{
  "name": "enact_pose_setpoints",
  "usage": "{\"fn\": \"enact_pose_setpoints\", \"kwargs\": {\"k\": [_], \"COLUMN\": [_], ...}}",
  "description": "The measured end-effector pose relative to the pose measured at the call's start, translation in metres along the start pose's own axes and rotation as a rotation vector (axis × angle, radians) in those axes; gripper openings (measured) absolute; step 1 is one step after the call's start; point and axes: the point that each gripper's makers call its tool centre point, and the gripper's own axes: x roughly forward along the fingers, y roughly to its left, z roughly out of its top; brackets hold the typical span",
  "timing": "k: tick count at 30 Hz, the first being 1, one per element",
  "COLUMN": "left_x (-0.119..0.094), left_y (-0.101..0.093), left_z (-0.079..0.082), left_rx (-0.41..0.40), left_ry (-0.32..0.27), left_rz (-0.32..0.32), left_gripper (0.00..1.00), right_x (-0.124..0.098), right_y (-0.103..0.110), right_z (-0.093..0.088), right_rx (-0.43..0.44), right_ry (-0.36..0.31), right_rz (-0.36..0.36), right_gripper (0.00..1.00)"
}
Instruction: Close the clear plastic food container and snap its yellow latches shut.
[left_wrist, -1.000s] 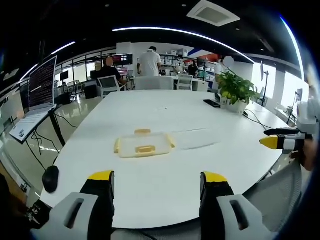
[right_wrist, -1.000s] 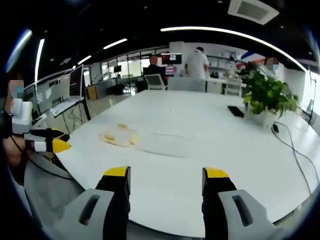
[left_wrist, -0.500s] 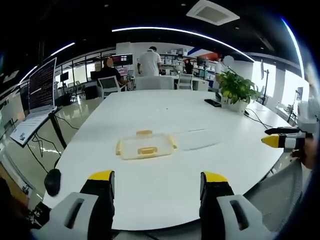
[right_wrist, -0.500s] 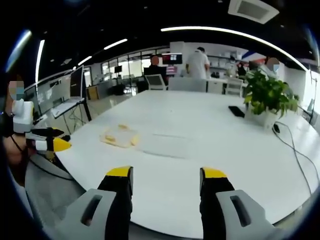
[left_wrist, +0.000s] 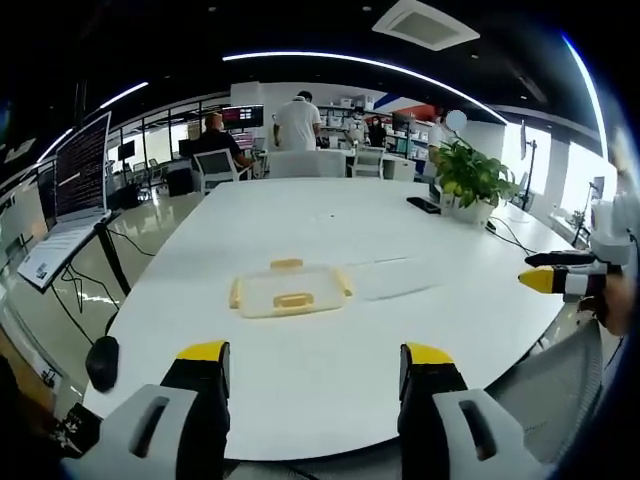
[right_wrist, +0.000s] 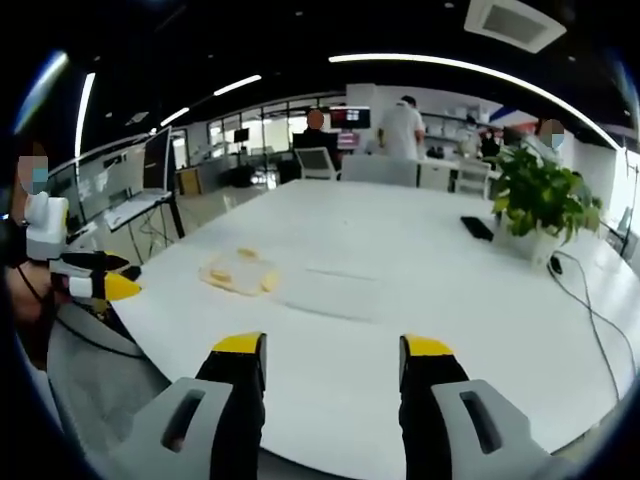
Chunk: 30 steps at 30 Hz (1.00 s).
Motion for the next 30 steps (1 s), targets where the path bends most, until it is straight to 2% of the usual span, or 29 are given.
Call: {"fn": "enact_pose_setpoints", "kwargs": {"k": [4, 9, 15, 30], "left_x": [0.002, 0.006, 0.01, 0.019], "left_y": [0.002, 0.004, 0.011, 0.027], "left_z": [0.0, 0.006, 0.004, 0.012], "left_rx": [-0.018, -0.007, -0.004, 0.07], "left_ry": [0.011, 0.011, 0.032, 0.041], "left_rz": [-0.004, -0.01, -0.014, -0.036], "left_gripper": [0.64, 0.64, 0.64, 0.64], "right_x": [0.003, 0.009, 0.016, 0.038], "right_y": [0.0, 0.002, 0.005, 0.019], "right_z": [0.001, 0.004, 0.008, 0.017], "right_rx": [0.0, -0.012, -0.029, -0.072], "right_ry": [0.005, 0.011, 0.018, 0.046], "right_rz": [0.003, 0.019, 0.035, 0.115], "right_gripper": [0.51, 0.51, 0.5, 0.5]}}
